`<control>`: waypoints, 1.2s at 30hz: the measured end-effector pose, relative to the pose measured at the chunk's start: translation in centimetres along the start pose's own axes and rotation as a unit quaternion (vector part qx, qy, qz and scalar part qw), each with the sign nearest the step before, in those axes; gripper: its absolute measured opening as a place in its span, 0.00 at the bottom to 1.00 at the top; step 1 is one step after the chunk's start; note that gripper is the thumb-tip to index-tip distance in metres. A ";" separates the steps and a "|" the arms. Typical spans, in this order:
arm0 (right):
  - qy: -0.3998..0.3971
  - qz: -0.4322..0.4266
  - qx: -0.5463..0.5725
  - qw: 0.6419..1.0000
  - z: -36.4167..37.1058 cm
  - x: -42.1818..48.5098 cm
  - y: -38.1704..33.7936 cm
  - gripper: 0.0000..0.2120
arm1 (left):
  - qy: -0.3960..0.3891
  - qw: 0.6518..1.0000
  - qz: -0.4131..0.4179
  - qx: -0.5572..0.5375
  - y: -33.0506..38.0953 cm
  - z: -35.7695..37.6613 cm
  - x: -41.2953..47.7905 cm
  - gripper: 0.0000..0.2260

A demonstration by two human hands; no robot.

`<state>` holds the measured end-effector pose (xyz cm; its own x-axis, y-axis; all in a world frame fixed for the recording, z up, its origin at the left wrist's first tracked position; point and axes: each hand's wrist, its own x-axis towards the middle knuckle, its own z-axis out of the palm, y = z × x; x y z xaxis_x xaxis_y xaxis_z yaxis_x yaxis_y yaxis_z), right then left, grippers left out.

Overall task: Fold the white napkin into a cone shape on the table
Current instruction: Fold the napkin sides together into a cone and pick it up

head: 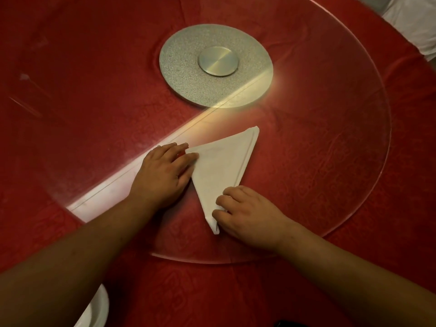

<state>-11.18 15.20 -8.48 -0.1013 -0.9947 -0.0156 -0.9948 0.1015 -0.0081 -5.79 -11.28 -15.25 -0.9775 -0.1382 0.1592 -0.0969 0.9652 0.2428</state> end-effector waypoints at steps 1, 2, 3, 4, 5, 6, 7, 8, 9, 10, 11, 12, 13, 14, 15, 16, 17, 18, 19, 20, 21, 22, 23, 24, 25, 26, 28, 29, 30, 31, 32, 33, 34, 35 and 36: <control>0.002 -0.001 0.007 1.000 -0.1 0.2 0.1 0.10 | -0.003 1.000 0.001 0.000 0.0 0.0 0.0 0.18; 0.009 0.004 0.021 1.000 -0.3 0.3 0.2 0.10 | -0.006 1.000 0.001 0.001 0.0 -0.1 0.0 0.19; 0.021 0.018 0.043 0.999 -0.5 0.5 0.3 0.10 | -0.011 1.000 0.000 0.001 0.1 -0.2 -0.1 0.19; 0.037 0.042 0.073 0.996 -0.7 0.6 0.4 0.10 | -0.016 1.000 -0.001 0.001 0.1 -0.3 -0.1 0.19; 0.056 0.080 0.113 0.989 -1.0 0.8 0.5 0.10 | -0.020 1.000 -0.002 0.000 0.2 -0.4 -0.1 0.20; 0.075 0.134 0.159 0.975 -1.3 1.0 0.8 0.10 | -0.023 1.000 -0.003 -0.002 0.3 -0.6 0.0 0.21; 0.094 0.198 0.208 0.953 -1.6 1.3 1.1 0.10 | -0.024 1.000 -0.004 -0.006 0.3 -0.8 0.0 0.21; 0.110 0.264 0.257 0.923 -1.9 1.6 1.5 0.09 | -0.023 1.000 -0.005 -0.010 0.4 -1.1 0.0 0.22; 0.124 0.320 0.307 0.888 -2.0 1.9 2.0 0.07 | -0.020 1.000 -0.005 -0.015 0.6 -1.3 0.0 0.22; 0.136 0.364 0.359 0.849 -2.1 2.3 2.6 0.06 | -0.018 1.000 -0.006 -0.020 0.7 -1.5 0.0 0.22; 0.148 0.396 0.405 0.811 -2.0 2.8 3.4 0.06 | -0.018 0.999 -0.008 -0.025 0.8 -1.6 0.0 0.22; 0.160 0.420 0.438 0.779 -2.0 3.2 4.2 0.07 | -0.020 0.999 -0.010 -0.029 0.9 -1.8 0.0 0.22; 0.168 0.439 0.459 0.754 -1.9 3.6 5.2 0.08 | -0.022 0.999 -0.012 -0.032 1.0 -1.9 0.0 0.22; 0.171 0.455 0.476 0.733 -1.8 4.0 6.1 0.09 | -0.025 0.999 -0.014 -0.033 1.1 -2.0 0.0 0.23; 0.172 0.467 0.490 0.716 -1.7 4.2 7.1 0.11 | -0.029 0.999 -0.015 -0.032 1.1 -2.0 0.0 0.23; 0.173 0.476 0.500 0.703 -1.7 4.4 8.0 0.11 | -0.035 0.999 -0.016 -0.030 1.1 -2.1 0.0 0.24; 0.174 0.482 0.503 0.696 -1.6 4.6 8.9 0.11 | -0.039 0.999 -0.018 -0.026 1.1 -2.1 0.1 0.24; 0.178 0.485 0.502 0.693 -1.6 4.6 9.8 0.10 | -0.042 0.999 -0.019 -0.023 1.1 -2.1 0.1 0.24; 0.181 0.489 0.500 0.692 -1.5 4.8 10.6 0.10 | -0.042 0.999 -0.021 -0.021 1.1 -2.0 0.1 0.25; 0.180 0.494 0.496 0.691 -1.5 4.9 11.4 0.10 | -0.042 0.999 -0.022 -0.020 1.1 -2.0 0.1 0.25; 0.173 0.502 0.491 0.691 -1.3 5.0 12.2 0.10 | -0.041 0.999 -0.022 -0.020 1.1 -2.0 0.1 0.24; 0.158 0.512 0.482 0.693 -1.0 5.1 12.9 0.10 | -0.041 0.999 -0.023 -0.021 1.1 -2.0 0.1 0.24; 0.140 0.522 0.469 0.698 -0.6 5.2 13.6 0.09 | -0.043 0.999 -0.024 -0.022 1.1 -1.9 0.1 0.24; 0.121 0.530 0.457 0.704 -0.3 5.3 14.2 0.09 | -0.045 0.998 -0.025 -0.023 1.1 -1.9 0.1 0.24; 0.107 0.537 0.453 0.704 0.0 5.3 14.8 0.09 | -0.046 0.998 -0.027 -0.022 1.1 -1.9 0.2 0.24; 0.097 0.544 0.453 0.699 0.1 5.4 15.2 0.09 | -0.047 0.998 -0.029 -0.021 1.1 -1.8 0.2 0.24; 0.083 0.550 0.452 0.698 0.0 5.5 15.9 0.09 | -0.048 0.998 -0.032 -0.020 1.2 -1.8 0.2 0.25; 0.075 0.548 0.449 0.702 0.0 5.5 16.2 0.09 | -0.048 0.998 -0.032 -0.021 1.2 -1.8 0.2 0.25; 0.070 0.545 0.445 0.707 -0.1 5.5 16.3 0.08 | -0.048 0.998 -0.033 -0.021 1.3 -1.8 0.2 0.25; 0.070 0.541 0.435 0.716 -0.2 5.5 16.3 0.08 | -0.048 0.998 -0.033 -0.021 1.3 -1.8 0.2 0.25; 0.077 0.536 0.417 0.730 -0.3 5.4 16.3 0.08 | -0.049 0.998 -0.032 -0.020 1.3 -1.8 0.2 0.26; 0.093 0.523 0.392 0.751 -0.4 5.3 16.3 0.08 | -0.050 0.998 -0.031 -0.018 1.4 -1.8 0.2 0.26; 0.113 0.504 0.360 0.777 -0.6 5.1 16.2 0.09 | -0.052 0.998 -0.031 -0.016 1.5 -1.8 0.2 0.26; 0.132 0.480 0.324 0.804 -0.7 4.9 16.2 0.10 | -0.054 0.998 -0.030 -0.014 1.5 -1.8 0.2 0.27; 0.145 0.458 0.296 0.826 -0.8 4.8 16.2 0.08 | -0.056 0.998 -0.030 -0.013 1.6 -1.8 0.2 0.27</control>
<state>-27.79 12.04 -7.86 -0.8918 -0.4500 -0.0467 -0.3292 0.7163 -0.6153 -5.82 -10.17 -13.06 -0.9851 -0.1681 0.0365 -0.1519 0.9498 0.2735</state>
